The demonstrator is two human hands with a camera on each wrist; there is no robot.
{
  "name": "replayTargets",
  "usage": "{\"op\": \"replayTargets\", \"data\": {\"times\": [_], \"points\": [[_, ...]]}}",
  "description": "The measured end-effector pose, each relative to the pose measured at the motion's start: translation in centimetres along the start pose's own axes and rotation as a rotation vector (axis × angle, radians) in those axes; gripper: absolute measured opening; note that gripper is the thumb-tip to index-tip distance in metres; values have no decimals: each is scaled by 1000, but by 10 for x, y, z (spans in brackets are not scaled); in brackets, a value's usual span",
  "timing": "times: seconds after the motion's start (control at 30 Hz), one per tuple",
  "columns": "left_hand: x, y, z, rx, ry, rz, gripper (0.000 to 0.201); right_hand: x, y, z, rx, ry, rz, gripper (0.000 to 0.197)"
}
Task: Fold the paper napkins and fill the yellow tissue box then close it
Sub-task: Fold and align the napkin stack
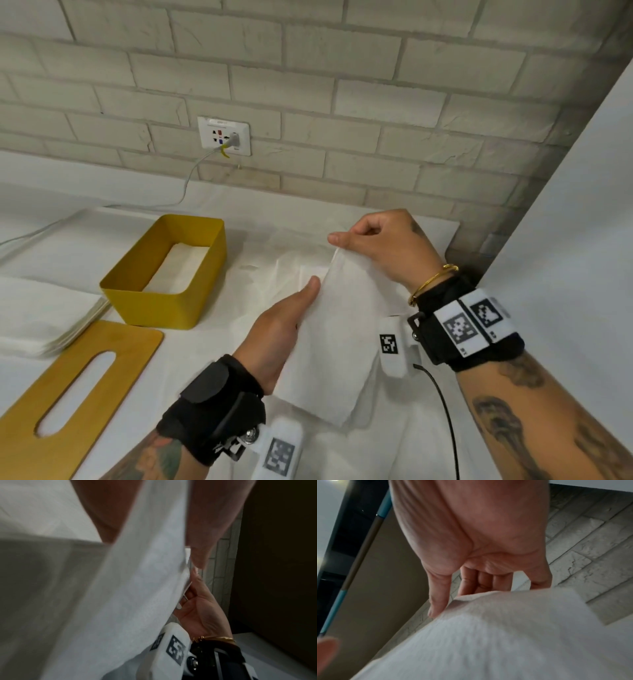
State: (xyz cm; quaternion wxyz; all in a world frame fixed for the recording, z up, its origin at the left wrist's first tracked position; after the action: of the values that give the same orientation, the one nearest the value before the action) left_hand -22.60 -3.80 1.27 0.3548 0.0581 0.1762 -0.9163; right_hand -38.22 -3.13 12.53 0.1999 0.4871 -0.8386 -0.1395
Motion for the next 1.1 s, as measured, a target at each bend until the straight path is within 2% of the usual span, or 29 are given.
{"op": "replayTargets", "data": {"times": [0.13, 0.2, 0.3, 0.4, 0.47, 0.57, 0.63, 0.7, 0.77, 0.83, 0.93, 1.0, 1.03, 1.1], "points": [[2, 5, -9, 79, 6, 3, 39, -3, 5, 15, -4, -79, 29, 37], [4, 9, -10, 66, 0, 13, 31, -10, 17, 36, 99, -164, 113, 50], [5, 14, -10, 17, -4, 23, 20, -37, 15, 83, 405, -369, 162, 74], [5, 14, -13, -1, 8, 20, 23, -68, -21, 108, 759, -487, 54, 66], [5, 12, -18, -4, 24, 11, 25, -77, -31, 114, 939, -468, 105, 57], [3, 9, -23, -47, 38, 22, 31, -76, -18, 116, 1122, -369, 308, 44], [3, 10, -22, -79, 37, 34, 35, -75, 1, 108, 1137, -278, 396, 40], [4, 14, -17, -89, 22, 52, 35, -76, 21, 91, 1095, -178, 417, 39], [5, 20, -11, -94, 9, 69, 35, -81, 40, 65, 1016, -56, 362, 33], [7, 25, -5, -111, -2, 78, 34, -88, 43, 34, 911, 34, 205, 29], [11, 26, 1, -137, -12, 77, 37, -103, 13, 5, 797, 16, -145, 45], [13, 24, 2, -154, -11, 54, 41, -112, -14, 2, 777, -34, -325, 37], [13, 21, 2, -155, -9, 35, 43, -112, -22, 3, 766, -50, -353, 32], [12, 17, 4, -135, -21, 3, 44, -104, -28, 8, 784, -104, -298, 21]]}}
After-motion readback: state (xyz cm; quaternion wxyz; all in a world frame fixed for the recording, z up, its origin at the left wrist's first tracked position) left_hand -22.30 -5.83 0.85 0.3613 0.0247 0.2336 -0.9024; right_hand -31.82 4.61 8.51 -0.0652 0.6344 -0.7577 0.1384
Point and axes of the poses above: each hand's wrist, its own x-axis towards the middle knuckle, its own y-axis out of the back of the hand, z = x × y, the point moved 10 cm from there along x, towards the middle knuckle, and after that the axes turned 8 degrees about x, right-handed, at the moved point
